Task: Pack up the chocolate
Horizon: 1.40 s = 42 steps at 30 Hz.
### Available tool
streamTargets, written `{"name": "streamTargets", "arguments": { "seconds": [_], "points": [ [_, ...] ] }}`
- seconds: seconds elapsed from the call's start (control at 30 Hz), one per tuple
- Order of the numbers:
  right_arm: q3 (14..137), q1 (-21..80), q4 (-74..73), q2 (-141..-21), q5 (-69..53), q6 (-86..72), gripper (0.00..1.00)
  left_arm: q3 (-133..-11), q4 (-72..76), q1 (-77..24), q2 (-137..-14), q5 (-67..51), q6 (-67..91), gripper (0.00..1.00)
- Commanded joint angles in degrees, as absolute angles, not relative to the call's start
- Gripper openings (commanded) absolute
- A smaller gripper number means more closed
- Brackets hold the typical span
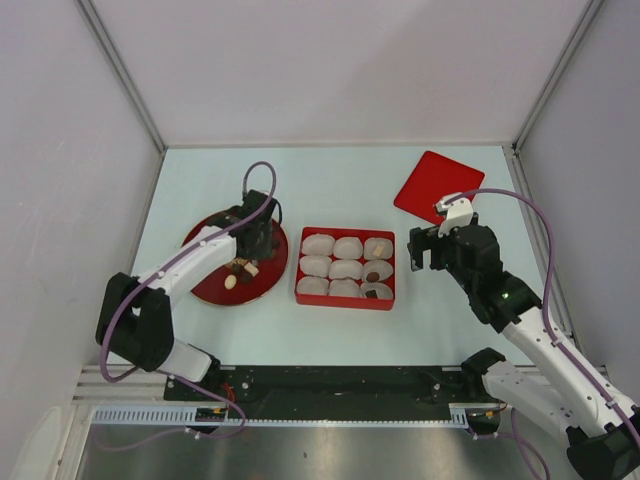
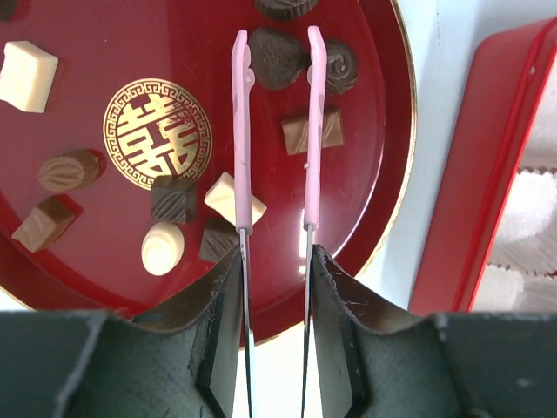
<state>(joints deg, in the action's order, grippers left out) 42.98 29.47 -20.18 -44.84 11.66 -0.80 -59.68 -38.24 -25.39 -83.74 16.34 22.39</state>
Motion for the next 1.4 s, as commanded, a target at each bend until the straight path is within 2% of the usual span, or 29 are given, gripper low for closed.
{"name": "streamTargets", "arguments": {
  "seconds": [0.0,0.73,0.93,1.13,1.27,1.37],
  "points": [
    [43.07,29.62,-18.37,-44.91,13.10,-0.18,1.00,-62.66,-36.04,-24.35,-84.99,17.49,22.41,0.38],
    [43.07,29.62,-18.11,-45.00,13.10,-0.26,1.00,-62.93,-38.50,-23.64,-88.59,17.32,22.50,0.38],
    [43.07,29.71,-18.11,-44.74,13.01,-0.18,1.00,-63.72,-40.25,-23.64,-87.28,17.49,22.50,0.30],
    [43.07,29.62,-18.11,-44.47,13.01,-0.09,1.00,-64.51,-42.97,-23.64,-82.80,18.81,21.62,0.11],
    [43.07,29.71,-18.02,-44.30,12.92,-0.18,1.00,-64.86,-44.91,-23.73,-80.25,19.42,21.09,0.04],
    [43.07,29.71,-18.10,-44.03,12.83,-0.17,0.99,-64.86,-45.35,-23.64,-78.40,18.90,19.78,0.03]
  ]
}}
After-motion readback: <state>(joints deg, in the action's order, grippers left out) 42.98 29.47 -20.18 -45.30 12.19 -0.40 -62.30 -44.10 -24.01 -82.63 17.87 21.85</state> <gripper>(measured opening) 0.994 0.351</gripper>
